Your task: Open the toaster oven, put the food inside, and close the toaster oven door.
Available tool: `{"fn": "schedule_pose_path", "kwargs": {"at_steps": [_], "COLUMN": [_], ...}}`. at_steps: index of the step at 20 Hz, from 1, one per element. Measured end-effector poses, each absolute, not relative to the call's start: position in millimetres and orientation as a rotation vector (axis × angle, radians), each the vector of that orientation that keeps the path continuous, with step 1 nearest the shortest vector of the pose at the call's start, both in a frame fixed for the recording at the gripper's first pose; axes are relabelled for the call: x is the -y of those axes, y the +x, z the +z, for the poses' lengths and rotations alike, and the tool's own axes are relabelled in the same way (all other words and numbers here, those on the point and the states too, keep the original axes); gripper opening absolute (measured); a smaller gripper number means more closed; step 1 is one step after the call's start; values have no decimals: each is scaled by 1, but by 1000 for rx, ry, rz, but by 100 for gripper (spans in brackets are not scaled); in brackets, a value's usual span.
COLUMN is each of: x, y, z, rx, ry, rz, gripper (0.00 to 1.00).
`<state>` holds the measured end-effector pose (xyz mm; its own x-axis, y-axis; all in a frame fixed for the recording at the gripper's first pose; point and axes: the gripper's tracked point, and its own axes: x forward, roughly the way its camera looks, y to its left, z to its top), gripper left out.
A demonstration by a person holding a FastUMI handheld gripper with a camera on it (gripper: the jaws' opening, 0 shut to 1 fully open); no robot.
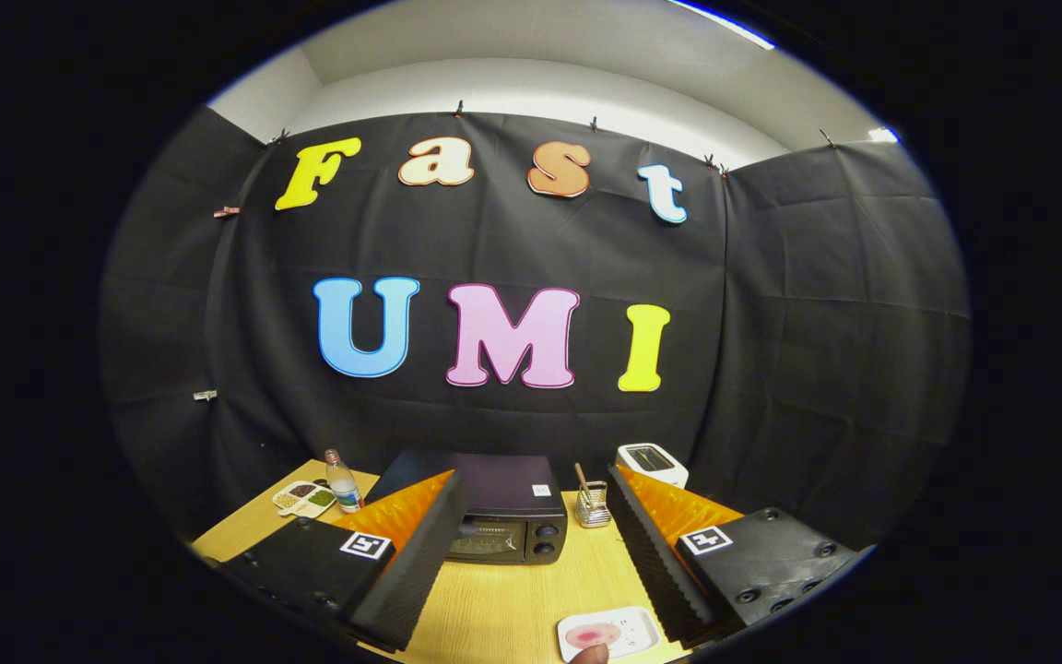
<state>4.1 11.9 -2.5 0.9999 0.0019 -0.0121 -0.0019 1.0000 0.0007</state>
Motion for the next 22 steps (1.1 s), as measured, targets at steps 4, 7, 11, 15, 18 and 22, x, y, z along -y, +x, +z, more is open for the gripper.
{"fn": "schedule_pose_path", "kwargs": {"at_steps": [4, 7, 11, 15, 18, 22], "x": [-24, -44, -71, -101, -119, -131], "y": [11, 23, 57, 99, 133, 171], "z": [-14, -32, -65, -114, -146, -189], "rx": [-41, -80, -150, -245, -291, -361], "ry": [11, 1, 14, 25, 14, 18], "rz": [30, 77, 117, 140, 148, 143], "gripper": [98, 98, 98, 98, 98, 98]}}
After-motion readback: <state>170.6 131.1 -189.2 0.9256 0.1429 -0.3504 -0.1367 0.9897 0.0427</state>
